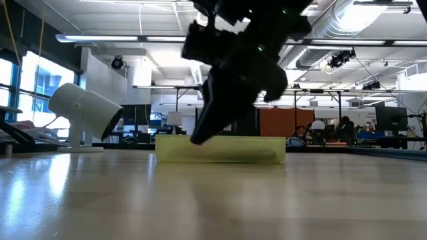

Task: Pick & place school supplies into a supply box
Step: Put the dark green crayon into the supply box

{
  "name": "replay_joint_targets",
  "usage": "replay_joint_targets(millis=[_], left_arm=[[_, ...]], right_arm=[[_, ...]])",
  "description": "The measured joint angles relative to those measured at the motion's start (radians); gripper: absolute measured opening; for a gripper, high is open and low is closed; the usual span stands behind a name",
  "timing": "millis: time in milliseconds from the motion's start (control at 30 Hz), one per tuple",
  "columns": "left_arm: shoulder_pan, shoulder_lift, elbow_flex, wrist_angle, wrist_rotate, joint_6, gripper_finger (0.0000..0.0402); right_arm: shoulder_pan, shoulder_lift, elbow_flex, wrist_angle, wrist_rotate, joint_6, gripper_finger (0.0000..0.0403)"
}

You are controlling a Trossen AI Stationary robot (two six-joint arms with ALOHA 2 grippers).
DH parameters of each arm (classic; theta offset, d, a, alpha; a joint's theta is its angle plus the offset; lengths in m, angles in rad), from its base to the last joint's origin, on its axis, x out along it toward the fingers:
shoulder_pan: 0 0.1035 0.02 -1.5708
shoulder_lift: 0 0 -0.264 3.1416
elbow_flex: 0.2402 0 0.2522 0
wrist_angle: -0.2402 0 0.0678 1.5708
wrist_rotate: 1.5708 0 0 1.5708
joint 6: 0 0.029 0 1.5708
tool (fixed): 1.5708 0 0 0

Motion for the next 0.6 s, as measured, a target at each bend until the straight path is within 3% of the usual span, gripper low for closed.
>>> replay_joint_targets(millis=[200,400,600], left_arm=[[-0.001,0.0,-0.041,-0.023,0.029,-0.091,0.0101],[0.0,0.0,-0.046,-0.012,-0.002,-0.159,0.0101],[0.0,0.0,-0.046,0.005,-0.007,-0.163,0.0101]], right_arm=[[0.02,0.0,-0.093,0.107,0.0,0.085,0.0112],[0.023,0.0,-0.13,0.277,-0.001,0.065,0.0112],[0.027,0.0,-0.13,0.285,0.0,0.082,0.0112]])
